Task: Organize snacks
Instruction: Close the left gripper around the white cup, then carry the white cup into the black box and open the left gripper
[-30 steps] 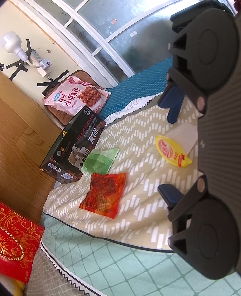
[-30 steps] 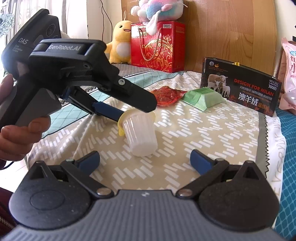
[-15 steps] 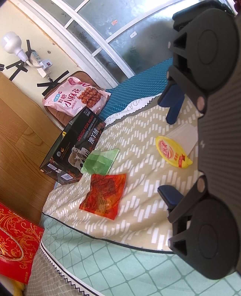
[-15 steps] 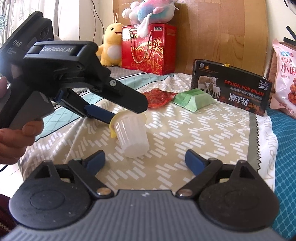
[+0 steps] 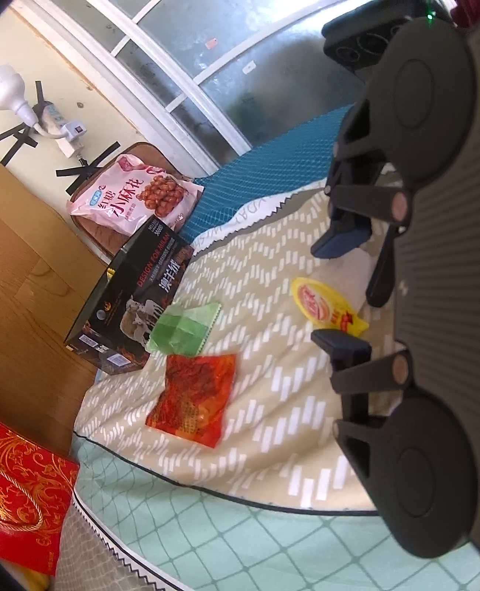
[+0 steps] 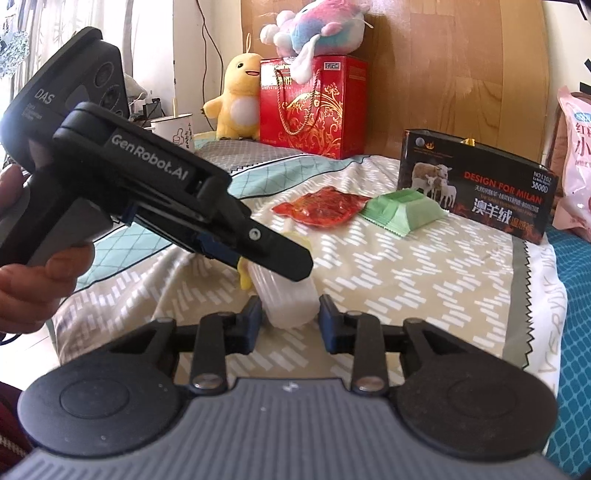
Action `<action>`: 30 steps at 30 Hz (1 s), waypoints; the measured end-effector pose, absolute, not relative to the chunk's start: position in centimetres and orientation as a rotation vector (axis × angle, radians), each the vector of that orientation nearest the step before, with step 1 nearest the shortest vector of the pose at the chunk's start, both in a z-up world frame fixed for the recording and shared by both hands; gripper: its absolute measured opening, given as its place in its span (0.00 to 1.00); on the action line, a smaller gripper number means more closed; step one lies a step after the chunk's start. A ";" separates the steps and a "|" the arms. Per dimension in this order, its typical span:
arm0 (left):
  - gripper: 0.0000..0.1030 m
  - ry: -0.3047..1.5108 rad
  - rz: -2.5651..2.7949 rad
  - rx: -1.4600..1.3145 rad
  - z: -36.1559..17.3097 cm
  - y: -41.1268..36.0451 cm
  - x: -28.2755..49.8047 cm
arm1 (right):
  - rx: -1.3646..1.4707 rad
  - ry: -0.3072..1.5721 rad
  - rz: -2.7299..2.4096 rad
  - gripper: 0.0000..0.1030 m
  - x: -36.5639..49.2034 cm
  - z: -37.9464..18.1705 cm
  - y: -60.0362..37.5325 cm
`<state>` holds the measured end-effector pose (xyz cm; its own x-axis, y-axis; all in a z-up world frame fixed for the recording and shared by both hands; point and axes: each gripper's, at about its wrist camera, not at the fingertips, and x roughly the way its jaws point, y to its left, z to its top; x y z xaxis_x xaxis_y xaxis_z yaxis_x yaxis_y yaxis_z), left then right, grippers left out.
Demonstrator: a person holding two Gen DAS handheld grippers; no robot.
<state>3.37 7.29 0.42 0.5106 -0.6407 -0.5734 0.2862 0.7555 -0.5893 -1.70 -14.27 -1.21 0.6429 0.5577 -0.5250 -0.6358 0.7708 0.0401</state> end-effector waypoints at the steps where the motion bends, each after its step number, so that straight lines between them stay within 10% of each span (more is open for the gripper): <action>1: 0.40 0.868 -0.587 -0.455 0.7 7.2 3.6 | -0.151 0.541 0.680 0.35 -1.6 -1.1 -14.4; 30: 0.56 0.674 -0.493 -0.325 8.4 1.9 24.8 | -0.070 0.322 0.459 0.36 19.1 4.4 -17.8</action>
